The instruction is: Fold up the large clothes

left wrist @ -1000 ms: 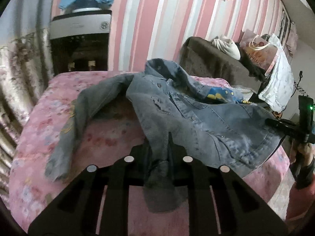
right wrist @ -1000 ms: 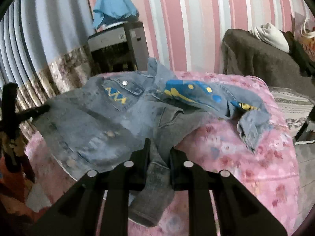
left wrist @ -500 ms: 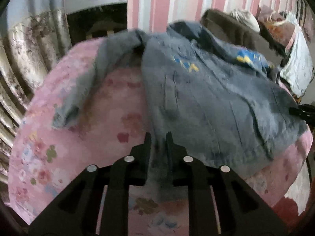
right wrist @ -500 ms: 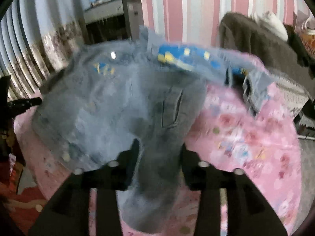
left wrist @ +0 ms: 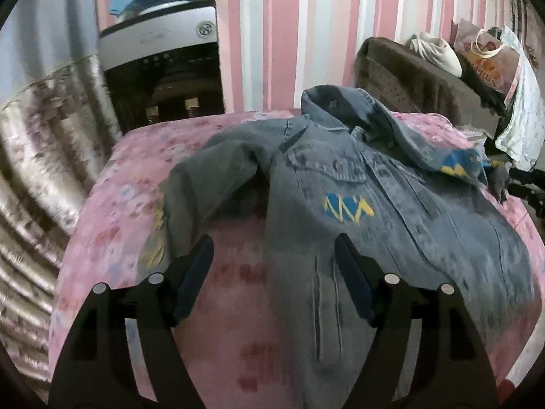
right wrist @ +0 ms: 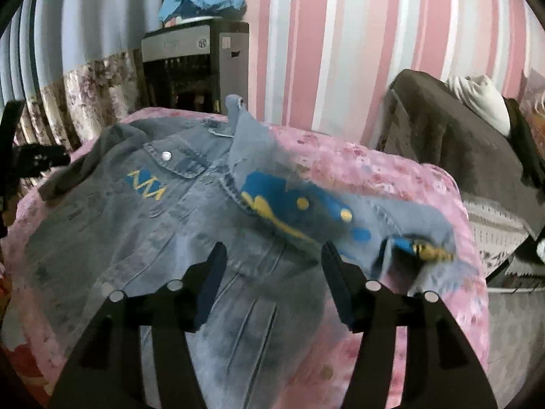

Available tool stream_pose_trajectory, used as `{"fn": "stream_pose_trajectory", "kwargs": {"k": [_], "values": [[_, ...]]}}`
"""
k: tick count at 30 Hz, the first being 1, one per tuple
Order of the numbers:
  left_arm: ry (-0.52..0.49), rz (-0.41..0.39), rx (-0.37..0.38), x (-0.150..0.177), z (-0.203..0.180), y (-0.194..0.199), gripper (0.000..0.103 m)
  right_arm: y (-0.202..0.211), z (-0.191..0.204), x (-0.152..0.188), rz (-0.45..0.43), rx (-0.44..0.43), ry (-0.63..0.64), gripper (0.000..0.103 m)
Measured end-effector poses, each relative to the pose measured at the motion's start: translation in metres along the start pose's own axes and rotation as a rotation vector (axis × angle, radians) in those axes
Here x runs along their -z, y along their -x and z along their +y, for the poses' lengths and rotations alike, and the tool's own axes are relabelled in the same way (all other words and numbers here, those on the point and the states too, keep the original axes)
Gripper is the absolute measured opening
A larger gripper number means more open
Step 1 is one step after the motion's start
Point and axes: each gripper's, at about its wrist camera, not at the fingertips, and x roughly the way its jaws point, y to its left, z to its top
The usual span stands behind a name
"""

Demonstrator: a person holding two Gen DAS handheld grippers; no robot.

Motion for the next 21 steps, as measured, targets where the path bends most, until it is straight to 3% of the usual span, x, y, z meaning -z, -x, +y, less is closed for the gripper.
{"fn": "stream_pose_trajectory", "kwargs": {"k": [6, 17, 19, 20, 21], "values": [[-0.022, 0.028, -0.001, -0.046, 0.000, -0.047, 0.073, -0.033, -0.012, -0.026, 0.009, 0.001, 0.034, 0.069], [-0.102, 0.040, -0.038, -0.095, 0.002, -0.122, 0.073, -0.104, -0.021, -0.044, 0.110, -0.052, 0.119, 0.067], [-0.117, 0.055, -0.056, -0.099, 0.007, -0.137, 0.073, -0.120, -0.025, -0.043, 0.161, -0.073, 0.120, 0.036], [-0.120, 0.062, -0.065, -0.100, 0.009, -0.143, 0.073, -0.124, -0.028, -0.043, 0.172, -0.057, 0.117, 0.013], [-0.117, 0.073, -0.069, -0.101, 0.011, -0.150, 0.073, -0.126, -0.034, -0.044, 0.172, -0.066, 0.103, 0.007]]}}
